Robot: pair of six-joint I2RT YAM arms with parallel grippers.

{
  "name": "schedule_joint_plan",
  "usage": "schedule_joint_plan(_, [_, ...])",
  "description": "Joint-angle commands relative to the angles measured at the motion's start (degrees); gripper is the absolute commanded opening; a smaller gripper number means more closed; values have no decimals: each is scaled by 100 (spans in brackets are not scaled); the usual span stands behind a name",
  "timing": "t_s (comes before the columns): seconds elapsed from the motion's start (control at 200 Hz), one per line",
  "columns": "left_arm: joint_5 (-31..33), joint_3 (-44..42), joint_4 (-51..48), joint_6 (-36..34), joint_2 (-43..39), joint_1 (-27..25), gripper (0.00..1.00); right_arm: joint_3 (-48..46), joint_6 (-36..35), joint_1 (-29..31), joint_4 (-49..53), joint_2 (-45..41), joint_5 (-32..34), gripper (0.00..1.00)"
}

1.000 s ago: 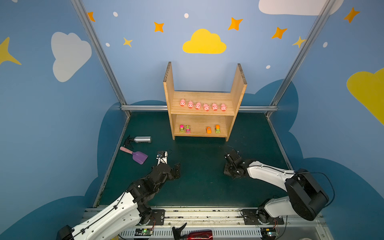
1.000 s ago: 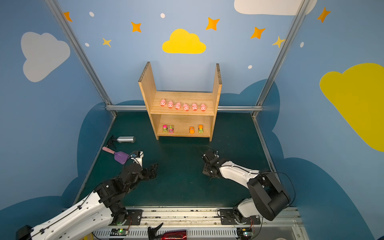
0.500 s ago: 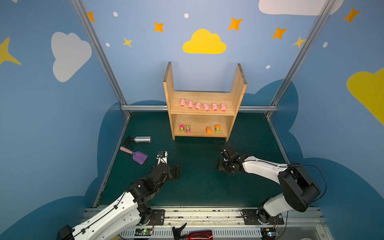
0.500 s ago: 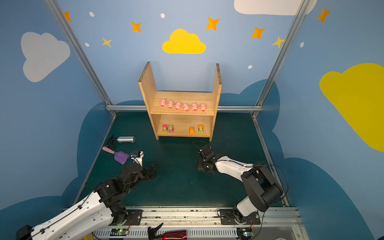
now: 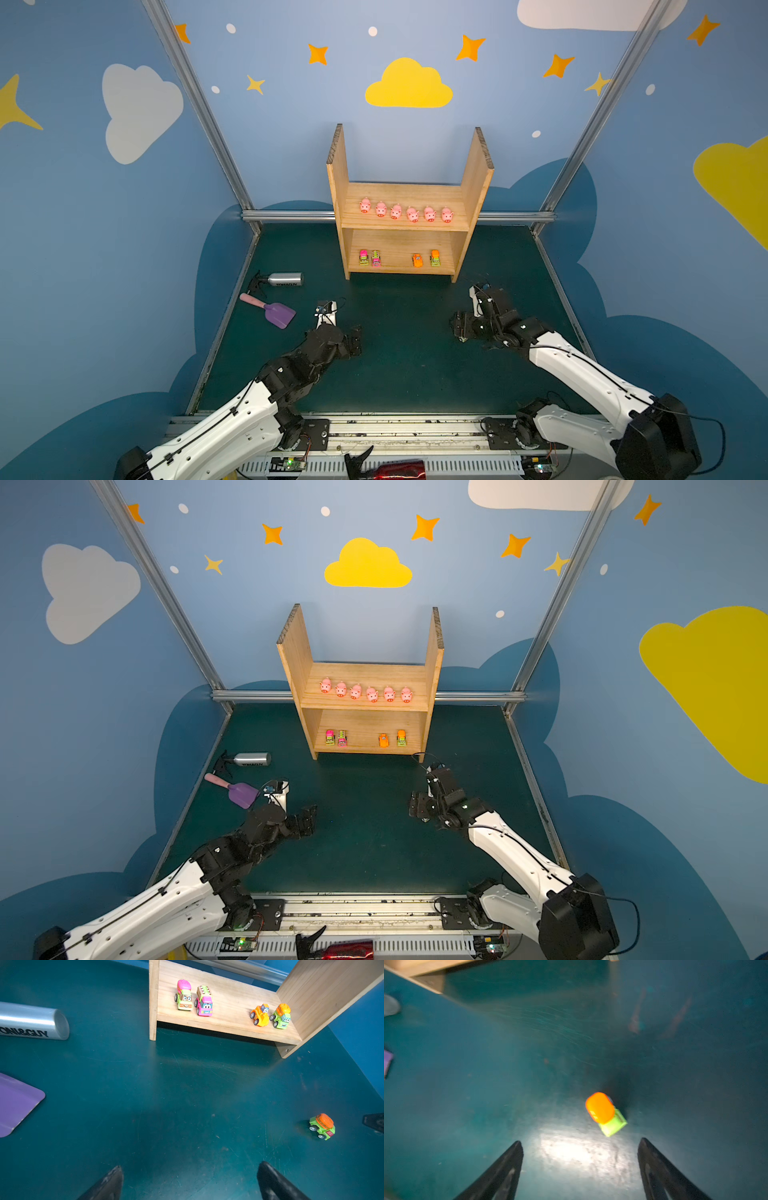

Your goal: Place and organize the plastic toys onto the shelf

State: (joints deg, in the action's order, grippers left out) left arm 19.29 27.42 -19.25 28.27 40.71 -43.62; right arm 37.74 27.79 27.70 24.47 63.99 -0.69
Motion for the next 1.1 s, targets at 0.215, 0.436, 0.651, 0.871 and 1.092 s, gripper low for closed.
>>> schedule_joint_plan(0.215, [-109,132,70,82,20,25,100,-491,-230,-380,-766,171,-862,87])
schedule_joint_plan(0.436, [-2,156,-38,55,-146,21,100,-394,-231,-439,-934,541,-810,87])
schedule_joint_plan(0.651, [-34,167,-75,87,-221,18,100,-299,-265,-478,-1171,1001,-901,87])
schedule_joint_plan(0.871, [-53,123,-138,110,-357,22,100,-373,-267,-468,-1339,1089,-1133,87])
schedule_joint_plan(1.092, [-41,106,-223,113,-526,18,100,-445,-183,-351,-1316,906,-1319,87])
